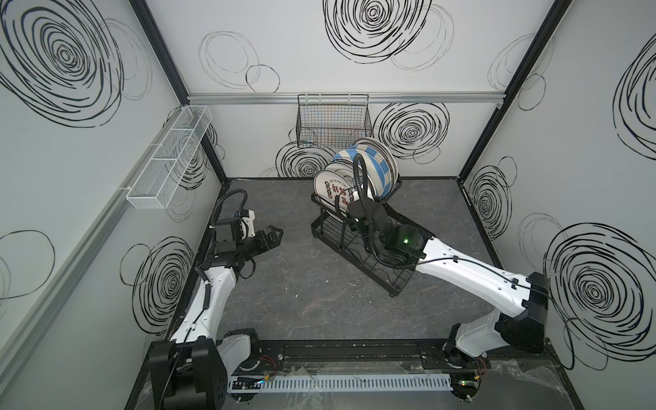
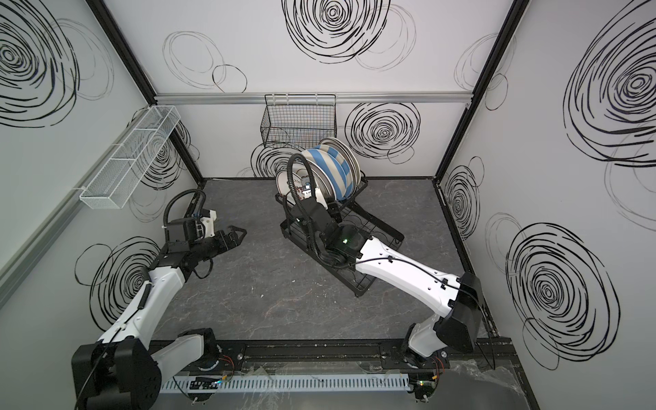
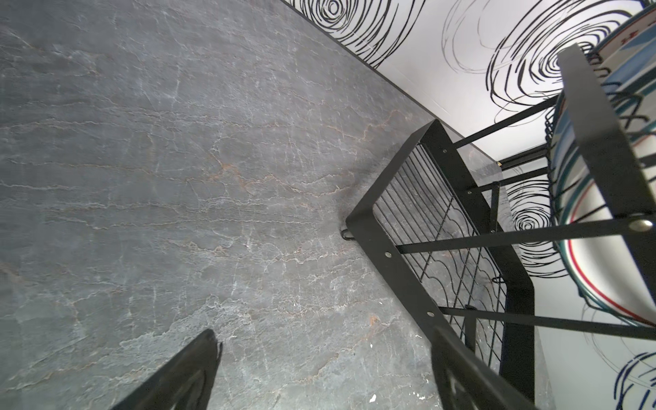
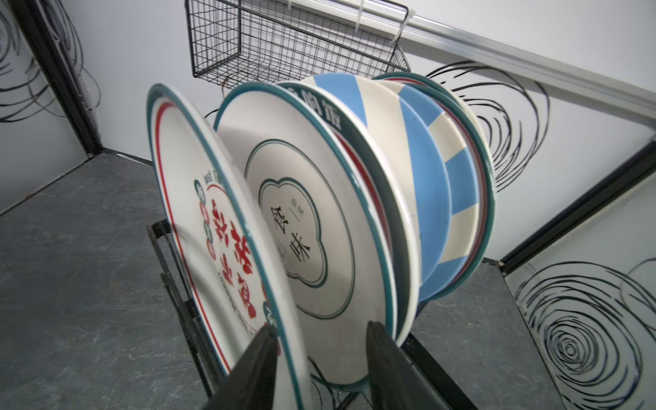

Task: Load plates into a dish rack
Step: Place the plate on the dish rack, then reset both arms

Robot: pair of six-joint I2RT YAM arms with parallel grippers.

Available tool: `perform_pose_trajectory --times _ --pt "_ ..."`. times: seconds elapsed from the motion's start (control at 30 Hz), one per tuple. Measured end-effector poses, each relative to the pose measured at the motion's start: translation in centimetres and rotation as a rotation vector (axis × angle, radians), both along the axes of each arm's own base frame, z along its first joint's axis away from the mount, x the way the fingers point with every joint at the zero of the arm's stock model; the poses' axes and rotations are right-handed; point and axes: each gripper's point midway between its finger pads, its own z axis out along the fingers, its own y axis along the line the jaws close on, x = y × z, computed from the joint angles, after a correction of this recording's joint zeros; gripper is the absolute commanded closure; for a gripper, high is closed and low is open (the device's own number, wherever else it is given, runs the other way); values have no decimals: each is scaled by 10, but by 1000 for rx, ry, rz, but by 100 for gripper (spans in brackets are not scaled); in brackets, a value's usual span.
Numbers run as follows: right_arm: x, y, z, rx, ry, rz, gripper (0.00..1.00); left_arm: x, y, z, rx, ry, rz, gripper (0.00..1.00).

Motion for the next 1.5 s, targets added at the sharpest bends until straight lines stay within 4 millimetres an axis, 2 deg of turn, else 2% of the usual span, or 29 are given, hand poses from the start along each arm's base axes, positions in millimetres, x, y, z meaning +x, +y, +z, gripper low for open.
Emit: perform_pose_trajectory --times 0.13,0.23,0.27,0.33,0.4,0.43,0.5,0.57,0.63,0.7,0.77,0.87,1.07,1.2,1.3,1.4,1.5 --pt "-5 -7 12 17 -16 6 26 6 13 11 51 -22 57 4" --pt "-14 -29 33 59 -49 1 12 11 26 35 108 -93 122 4" --pt "-16 -43 40 79 -61 -7 10 11 30 46 133 -133 150 4" --pt "-16 -86 50 130 -90 -61 4 10 38 67 193 -234 214 4" --pt "-12 -145 48 165 -124 -166 0 6 42 84 254 -366 283 4" --pt "-11 -171 42 174 -137 -218 0 4 45 83 281 -404 310 4" --pt "-9 -227 11 164 -142 -339 0 -2 53 69 338 -480 377 4" --pt "-8 -269 -30 144 -118 -432 0 -7 68 37 376 -471 431 4" --pt "-8 -299 -75 151 -68 -490 0 -13 85 -2 391 -414 475 4" --pt "-7 -321 -123 164 -22 -544 0 -20 99 -30 395 -377 509 4" --pt "-9 -324 -160 162 13 -546 0 -21 103 -37 400 -388 518 4" --pt "-7 -324 -198 157 66 -561 0 -8 94 -30 425 -456 475 4" --pt "-9 -327 -238 157 55 -562 0 17 61 -41 463 -522 316 4" --pt "-15 -325 -249 154 7 -518 0 23 40 -52 493 -535 219 4" --pt "-12 -325 -246 164 -36 -486 0 27 22 -56 509 -564 143 4" --pt "-4 -328 -238 179 -97 -478 0 28 20 -54 523 -577 134 4" --pt "5 -330 -251 174 -72 -482 0 29 20 -47 529 -604 138 4"
